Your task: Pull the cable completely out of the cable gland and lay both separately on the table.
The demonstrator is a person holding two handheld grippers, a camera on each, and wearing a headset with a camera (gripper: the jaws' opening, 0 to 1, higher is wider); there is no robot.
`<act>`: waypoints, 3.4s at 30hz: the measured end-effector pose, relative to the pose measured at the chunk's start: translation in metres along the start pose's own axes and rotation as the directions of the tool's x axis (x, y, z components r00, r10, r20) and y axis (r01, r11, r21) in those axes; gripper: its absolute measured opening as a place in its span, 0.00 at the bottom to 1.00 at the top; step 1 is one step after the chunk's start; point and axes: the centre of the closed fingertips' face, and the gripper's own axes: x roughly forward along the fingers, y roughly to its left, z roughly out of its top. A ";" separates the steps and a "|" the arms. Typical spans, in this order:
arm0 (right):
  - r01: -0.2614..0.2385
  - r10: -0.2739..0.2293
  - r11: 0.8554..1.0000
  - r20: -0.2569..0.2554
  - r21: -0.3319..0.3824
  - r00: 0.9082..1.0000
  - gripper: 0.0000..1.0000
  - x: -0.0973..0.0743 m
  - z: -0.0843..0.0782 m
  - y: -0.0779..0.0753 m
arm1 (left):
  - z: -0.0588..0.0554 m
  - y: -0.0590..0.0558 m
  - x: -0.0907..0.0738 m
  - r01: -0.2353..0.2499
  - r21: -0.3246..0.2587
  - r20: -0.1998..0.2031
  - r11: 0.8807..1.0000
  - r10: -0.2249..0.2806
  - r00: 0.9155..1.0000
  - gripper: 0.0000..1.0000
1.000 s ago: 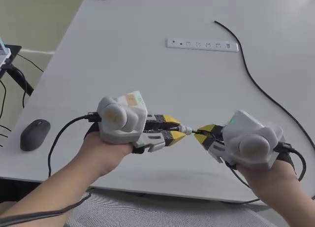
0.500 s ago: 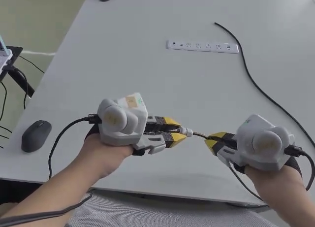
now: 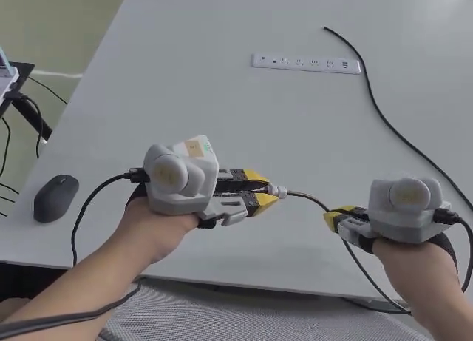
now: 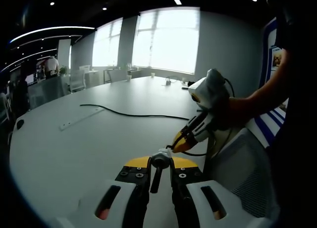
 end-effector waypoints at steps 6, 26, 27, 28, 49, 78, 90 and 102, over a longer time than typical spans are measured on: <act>-0.006 0.007 1.000 -0.009 0.026 1.000 0.01 0.001 -0.005 -0.001 | -0.002 0.001 -0.001 -0.001 0.002 -0.004 1.000 0.001 1.000 0.15; -0.006 0.019 0.954 0.042 -0.299 0.999 0.23 -0.013 0.012 0.011 | -0.001 0.005 -0.001 0.001 -0.004 -0.016 1.000 -0.001 1.000 0.15; 0.002 0.023 0.934 0.066 -0.357 0.998 0.24 -0.016 0.020 0.015 | -0.001 0.006 0.000 0.001 -0.005 -0.017 1.000 -0.001 1.000 0.15; 0.009 0.027 0.914 0.083 -0.405 0.996 0.25 -0.020 0.027 0.020 | -0.001 0.006 0.000 0.000 -0.003 -0.018 1.000 -0.001 1.000 0.15; -0.085 0.186 0.735 0.079 -0.673 0.979 0.13 -0.008 0.064 0.089 | 0.001 0.005 0.002 0.003 -0.032 -0.006 0.999 -0.003 1.000 0.15; -0.108 0.198 0.748 0.064 -0.655 0.978 0.00 0.001 0.061 0.081 | 0.002 0.010 0.010 0.000 -0.028 -0.020 1.000 -0.001 1.000 0.15; -0.095 0.116 0.857 0.010 -0.507 0.993 0.00 0.009 0.040 0.044 | 0.002 0.016 0.008 -0.012 -0.036 -0.009 0.999 0.012 1.000 0.15; -0.065 0.063 0.849 -0.021 -0.524 0.998 0.00 0.009 0.025 0.021 | -0.004 0.011 0.009 -0.019 -0.024 -0.027 1.000 0.018 0.999 0.15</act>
